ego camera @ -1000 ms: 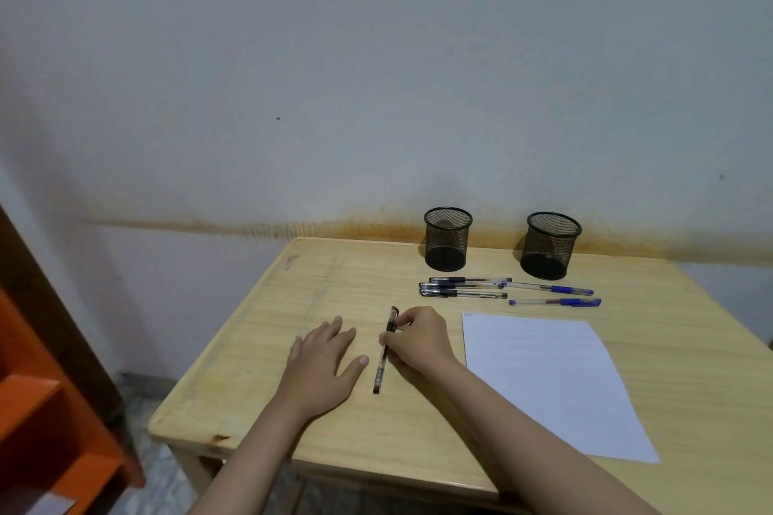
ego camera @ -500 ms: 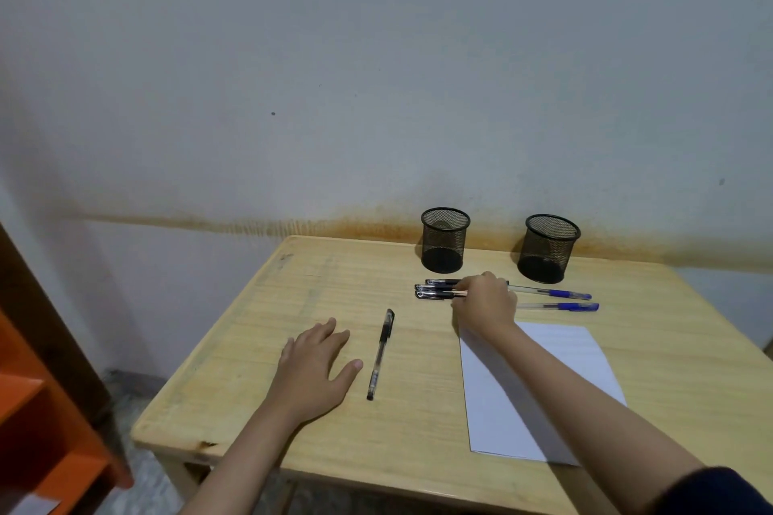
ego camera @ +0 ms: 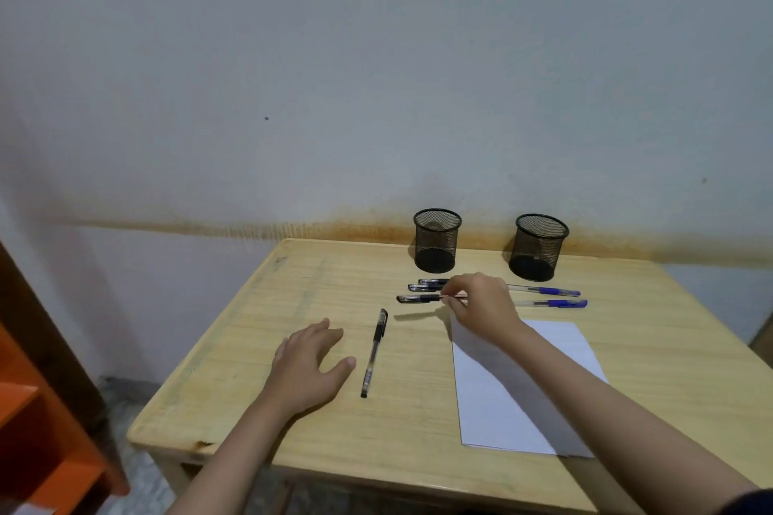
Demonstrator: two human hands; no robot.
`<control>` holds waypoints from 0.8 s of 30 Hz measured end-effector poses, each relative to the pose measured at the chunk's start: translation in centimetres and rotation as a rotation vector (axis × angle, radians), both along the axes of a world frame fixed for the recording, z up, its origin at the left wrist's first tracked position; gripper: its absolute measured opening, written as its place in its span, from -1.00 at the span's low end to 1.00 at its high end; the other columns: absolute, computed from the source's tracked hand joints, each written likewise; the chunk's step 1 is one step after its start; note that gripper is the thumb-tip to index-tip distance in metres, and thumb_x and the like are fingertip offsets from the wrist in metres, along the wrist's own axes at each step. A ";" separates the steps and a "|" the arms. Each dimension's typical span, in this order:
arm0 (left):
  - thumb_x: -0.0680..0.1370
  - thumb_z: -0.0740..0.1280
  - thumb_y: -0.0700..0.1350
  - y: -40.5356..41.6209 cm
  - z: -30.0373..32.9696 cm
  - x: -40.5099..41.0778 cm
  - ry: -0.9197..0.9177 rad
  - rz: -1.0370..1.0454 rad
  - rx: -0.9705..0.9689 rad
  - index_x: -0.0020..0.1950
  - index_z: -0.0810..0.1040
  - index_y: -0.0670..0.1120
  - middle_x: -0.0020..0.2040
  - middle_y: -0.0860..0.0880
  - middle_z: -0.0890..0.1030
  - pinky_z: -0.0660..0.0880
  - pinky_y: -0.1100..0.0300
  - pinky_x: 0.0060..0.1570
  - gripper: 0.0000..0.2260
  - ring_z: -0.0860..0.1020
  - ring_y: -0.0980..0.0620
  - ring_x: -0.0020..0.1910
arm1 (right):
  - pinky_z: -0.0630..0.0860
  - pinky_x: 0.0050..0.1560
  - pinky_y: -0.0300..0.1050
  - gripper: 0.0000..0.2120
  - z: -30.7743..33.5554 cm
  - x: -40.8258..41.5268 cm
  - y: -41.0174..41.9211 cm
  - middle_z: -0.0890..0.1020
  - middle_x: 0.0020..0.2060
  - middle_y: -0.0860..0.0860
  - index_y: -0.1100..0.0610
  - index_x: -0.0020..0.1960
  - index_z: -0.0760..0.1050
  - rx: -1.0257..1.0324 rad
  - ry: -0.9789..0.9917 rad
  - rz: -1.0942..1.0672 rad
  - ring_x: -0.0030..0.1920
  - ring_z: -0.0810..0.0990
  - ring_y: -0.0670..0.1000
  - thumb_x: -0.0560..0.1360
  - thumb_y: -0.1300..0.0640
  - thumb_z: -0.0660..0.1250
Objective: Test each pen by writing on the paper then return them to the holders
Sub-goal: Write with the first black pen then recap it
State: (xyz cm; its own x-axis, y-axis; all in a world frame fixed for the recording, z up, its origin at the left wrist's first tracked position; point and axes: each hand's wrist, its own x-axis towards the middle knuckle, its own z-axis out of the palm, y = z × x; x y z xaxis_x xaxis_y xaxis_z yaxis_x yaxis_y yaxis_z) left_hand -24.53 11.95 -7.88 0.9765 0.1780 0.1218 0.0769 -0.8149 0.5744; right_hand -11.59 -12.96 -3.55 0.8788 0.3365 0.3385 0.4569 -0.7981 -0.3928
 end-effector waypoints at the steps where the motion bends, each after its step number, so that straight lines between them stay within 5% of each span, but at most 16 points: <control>1: 0.36 0.29 0.27 -0.2 0.4 -0.2 -0.022 0.006 -0.100 0.35 0.41 0.08 0.41 0.08 0.37 0.19 -0.01 0.42 -0.40 0.29 0.08 0.40 | 0.40 0.08 -0.02 -0.89 0.5 -0.9 -0.4 0.70 -0.11 -0.06 0.04 -0.06 0.64 0.039 0.012 0.046 -0.01 0.60 0.02 0.49 0.09 0.35; 4: 0.42 0.44 0.04 -2.0 1.7 -0.8 -0.117 -0.056 -0.322 0.36 0.41 0.07 0.34 0.14 0.41 0.31 0.35 0.20 -0.48 0.37 0.31 0.20 | 0.52 -0.03 -0.04 -0.90 1.6 -3.5 -1.5 0.68 -0.20 -0.13 0.03 -0.08 0.66 0.116 0.026 0.115 -0.19 0.62 -0.07 0.47 0.06 0.38; 9: 0.41 0.47 -0.08 -6.0 4.0 -0.5 -0.357 -0.242 -0.205 0.25 0.50 0.20 0.26 0.26 0.48 0.27 0.43 0.20 -0.56 0.37 0.29 0.26 | 0.50 -0.22 -0.18 -0.91 2.4 -7.2 -2.4 0.63 -0.27 -0.22 -0.01 -0.09 0.68 0.206 0.130 0.191 -0.33 0.56 -0.11 0.46 0.05 0.40; 15: 0.37 0.48 -0.28 -7.7 4.3 -0.2 -0.450 -0.266 -0.185 -0.03 0.69 -0.06 -0.18 0.14 0.63 0.45 0.32 -0.11 -0.78 0.57 0.12 -0.13 | 0.58 -0.20 -0.19 -0.94 3.4 -9.9 -4.0 0.71 -0.26 0.10 0.18 -0.14 0.68 0.563 0.392 0.254 -0.36 0.67 -0.02 0.38 0.24 0.49; 19: 0.35 0.49 -0.32 -8.5 4.5 -0.7 -0.451 -0.182 -0.349 -0.09 0.70 -0.08 -0.24 0.04 0.67 0.38 0.46 -0.16 -0.80 0.57 0.09 -0.16 | 0.61 -0.11 -0.23 -0.82 3.8 -11.0 -4.8 0.72 -0.29 0.13 0.23 -0.05 0.65 0.880 0.502 0.268 -0.24 0.71 0.07 0.36 0.36 0.48; 24: 0.35 0.49 -0.31 -9.8 5.2 -1.1 -0.423 -0.213 -0.420 -0.12 0.70 -0.04 -0.22 0.15 0.67 0.52 0.21 -0.11 -0.80 0.61 0.14 -0.20 | 0.55 -0.23 -0.31 -0.84 2.6 -11.9 -3.2 0.70 -0.26 0.07 0.22 -0.01 0.64 0.883 0.467 0.254 -0.27 0.68 -0.03 0.40 0.30 0.47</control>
State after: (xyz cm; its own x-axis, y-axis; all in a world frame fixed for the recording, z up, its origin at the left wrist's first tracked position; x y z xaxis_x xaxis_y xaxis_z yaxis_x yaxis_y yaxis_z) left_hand -25.60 2.15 -2.71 0.8782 0.1015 0.4675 -0.3662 -0.4860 0.7935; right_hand -23.52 -16.20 -0.95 0.9237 0.3279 0.1982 0.2231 -0.0398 -0.9740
